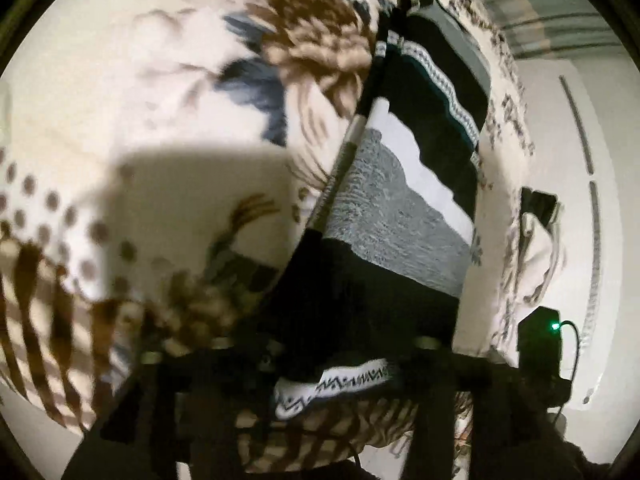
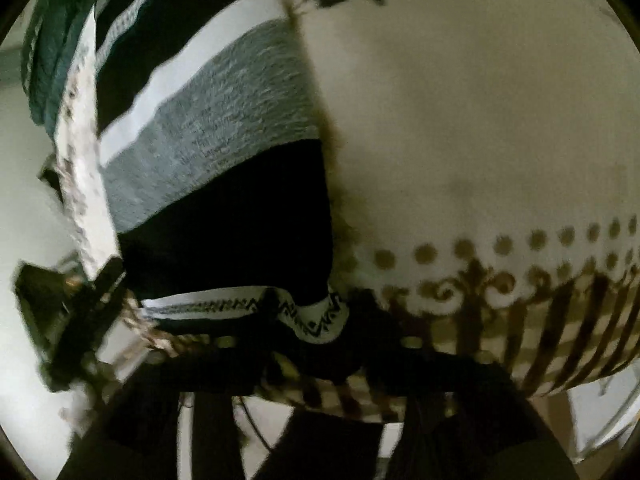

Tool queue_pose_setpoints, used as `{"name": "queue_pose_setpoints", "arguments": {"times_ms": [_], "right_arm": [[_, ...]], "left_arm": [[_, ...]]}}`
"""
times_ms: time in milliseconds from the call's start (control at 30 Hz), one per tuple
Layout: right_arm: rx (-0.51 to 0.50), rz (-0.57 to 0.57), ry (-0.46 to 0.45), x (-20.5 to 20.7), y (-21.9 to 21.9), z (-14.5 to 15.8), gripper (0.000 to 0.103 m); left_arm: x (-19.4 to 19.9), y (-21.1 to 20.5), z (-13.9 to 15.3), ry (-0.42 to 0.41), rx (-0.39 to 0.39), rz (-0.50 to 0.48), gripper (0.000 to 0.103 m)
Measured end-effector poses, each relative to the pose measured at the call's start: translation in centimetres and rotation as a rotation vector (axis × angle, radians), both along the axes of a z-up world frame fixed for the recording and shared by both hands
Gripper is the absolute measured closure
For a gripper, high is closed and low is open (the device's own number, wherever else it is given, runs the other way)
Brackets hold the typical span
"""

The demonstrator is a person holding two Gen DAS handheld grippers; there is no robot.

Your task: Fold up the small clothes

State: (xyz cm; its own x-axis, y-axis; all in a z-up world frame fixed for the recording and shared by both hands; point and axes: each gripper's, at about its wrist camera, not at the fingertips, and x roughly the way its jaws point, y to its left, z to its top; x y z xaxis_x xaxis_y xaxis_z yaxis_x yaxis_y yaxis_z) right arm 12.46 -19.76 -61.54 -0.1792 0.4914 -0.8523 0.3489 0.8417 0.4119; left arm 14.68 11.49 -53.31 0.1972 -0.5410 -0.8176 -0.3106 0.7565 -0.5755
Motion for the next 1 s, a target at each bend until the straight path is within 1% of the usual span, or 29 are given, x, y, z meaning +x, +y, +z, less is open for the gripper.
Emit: {"name": "queue_pose_setpoints", "arguments": {"times_ms": [33,133,267,333,400,433,467,500,533,567,600,667,767,800,867,900,1000], "right_arm": [[0.02,-0.018,-0.001,0.1,-0.4,0.2,0.051],[0.081,-0.057,0.013,-0.1,-0.9,-1.0,0.048],[0.166,-0.117,0.041,-0.2,-0.6,-3.8,0.045],[0.199,-0.14,0.039,-0.3,-0.2,-4.7,0.043],[0.225,-0.144,0.029,-0.3,0.1,-4.8,0.043],[0.233,-0.14,0.026,-0.1,0.2,-4.8,0.043],[0.248,-0.139,0.023,0.0,0.3,-4.7,0.05],[0.263,-0.131,0.031,-0.1,0.6,-4.6,0.07],[0.261,-0.118,0.038,0.0,0.3,-4.5,0.08],[0.264,-0.114,0.033,0.0,0.5,-4.3,0.088],[0.264,-0.117,0.026,0.0,0.4,-4.0,0.091],[0.276,-0.128,0.013,0.2,0.6,-2.9,0.093],[0.31,-0.142,-0.025,0.8,0.8,-0.2,0.093],[0.323,-0.144,-0.05,1.2,0.8,1.1,0.093],[0.338,-0.14,-0.096,2.4,0.6,3.3,0.094],[0.349,-0.143,-0.132,3.5,0.5,4.9,0.094],[0.365,-0.155,-0.217,6.9,0.2,8.5,0.094]], "left_arm": [[-0.3,0.4,-0.2,0.002,-0.009,0.008,0.04],[-0.7,1.0,-2.3,0.04,-0.049,0.023,0.039],[-0.3,-0.1,-5.0,0.06,-0.118,-0.02,0.039],[-0.2,-0.6,-5.3,0.057,-0.12,-0.037,0.039],[-0.2,-1.0,-5.0,0.049,-0.119,-0.055,0.039],[-0.3,-1.2,-4.7,0.039,-0.118,-0.069,0.04],[-0.4,-1.4,-4.3,0.032,-0.116,-0.076,0.043],[-0.6,-1.5,-4.1,0.026,-0.12,-0.082,0.066],[-0.8,-1.8,-3.9,0.034,-0.118,-0.092,0.082],[-0.9,-1.9,-3.8,0.04,-0.115,-0.092,0.09],[-1.1,-1.9,-3.4,0.035,-0.116,-0.079,0.092],[-1.2,-1.7,-2.1,0.03,-0.122,-0.052,0.092],[-0.9,-1.7,0.4,0.001,-0.149,-0.014,0.093],[-0.6,-1.9,1.3,-0.015,-0.144,-0.014,0.093],[0.7,-2.0,3.8,-0.065,-0.154,-0.012,0.093],[1.6,-1.9,4.9,-0.09,-0.162,-0.006,0.093],[5.9,-1.8,8.5,-0.18,-0.2,0.019,0.093]]}}
